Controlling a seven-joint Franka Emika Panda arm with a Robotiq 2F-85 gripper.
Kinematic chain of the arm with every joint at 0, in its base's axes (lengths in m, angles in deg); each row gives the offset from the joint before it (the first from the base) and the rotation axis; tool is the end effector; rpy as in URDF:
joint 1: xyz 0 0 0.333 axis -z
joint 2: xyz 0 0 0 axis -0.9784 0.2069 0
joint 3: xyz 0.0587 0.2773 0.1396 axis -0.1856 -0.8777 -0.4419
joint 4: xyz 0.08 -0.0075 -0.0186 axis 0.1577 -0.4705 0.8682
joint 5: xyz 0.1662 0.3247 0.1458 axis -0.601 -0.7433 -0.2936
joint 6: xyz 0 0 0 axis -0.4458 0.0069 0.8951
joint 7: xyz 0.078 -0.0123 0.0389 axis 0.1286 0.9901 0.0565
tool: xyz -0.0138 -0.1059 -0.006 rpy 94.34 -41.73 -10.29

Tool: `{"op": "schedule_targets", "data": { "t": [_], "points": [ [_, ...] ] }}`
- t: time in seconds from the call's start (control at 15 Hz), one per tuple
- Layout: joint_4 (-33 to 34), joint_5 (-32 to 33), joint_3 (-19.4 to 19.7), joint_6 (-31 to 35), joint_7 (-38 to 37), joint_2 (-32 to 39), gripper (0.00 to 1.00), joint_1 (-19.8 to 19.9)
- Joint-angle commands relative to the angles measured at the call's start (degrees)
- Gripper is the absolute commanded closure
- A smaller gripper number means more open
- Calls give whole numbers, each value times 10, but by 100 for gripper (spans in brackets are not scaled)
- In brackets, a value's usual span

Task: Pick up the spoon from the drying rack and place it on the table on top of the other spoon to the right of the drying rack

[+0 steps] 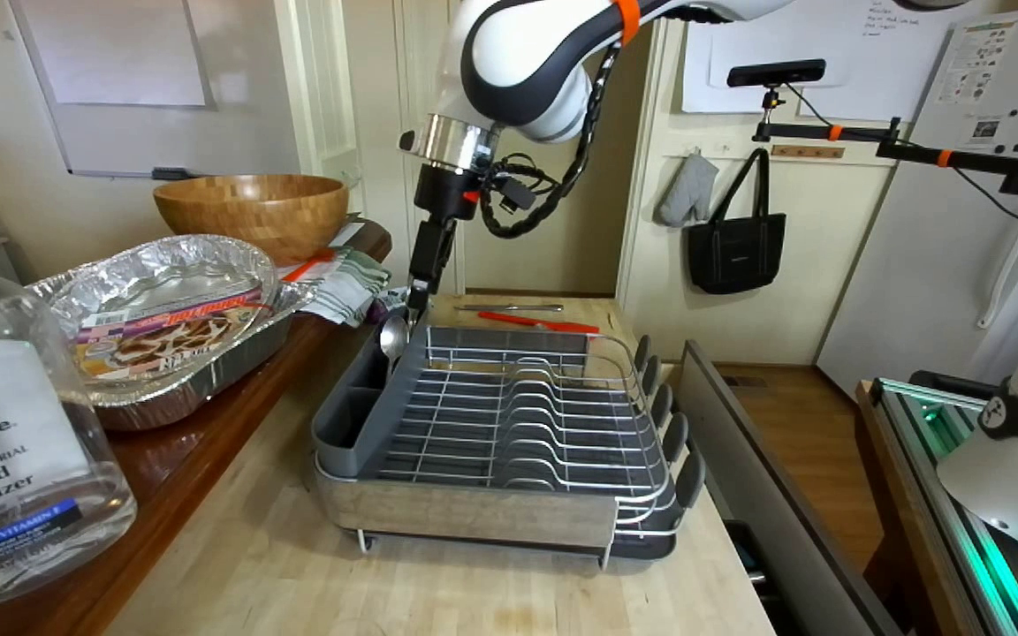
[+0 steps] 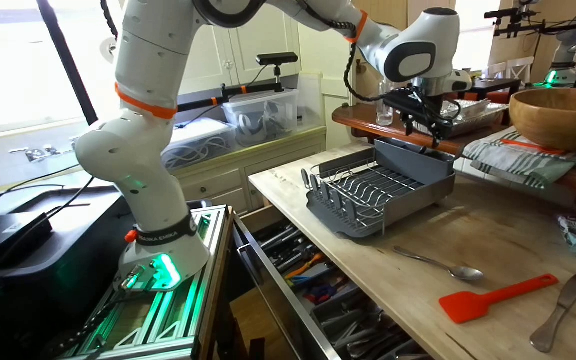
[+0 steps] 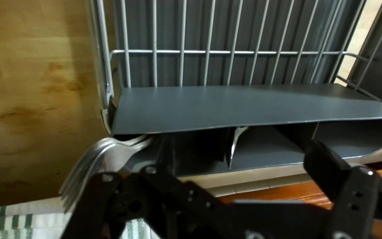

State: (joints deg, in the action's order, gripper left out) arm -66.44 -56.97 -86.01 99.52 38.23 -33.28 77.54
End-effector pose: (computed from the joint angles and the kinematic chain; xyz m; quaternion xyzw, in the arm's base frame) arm 0.6917 0.1210 0.3352 -0.9656 -0.2104 -0.0998 0.1155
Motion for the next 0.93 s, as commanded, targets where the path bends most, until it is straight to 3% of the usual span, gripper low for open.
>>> {"op": "schedule_targets", "data": {
  "t": [0.0, 0.53, 0.67, 0.87],
  "points": [
    [49, 8, -9, 4, 18, 45, 0, -4],
    [103, 9, -28, -9, 52, 98, 0, -3],
    [111, 10, -32, -13, 57, 106, 26, -3],
    [123, 11, -35, -23, 62, 116, 51, -3]
  ]
}}
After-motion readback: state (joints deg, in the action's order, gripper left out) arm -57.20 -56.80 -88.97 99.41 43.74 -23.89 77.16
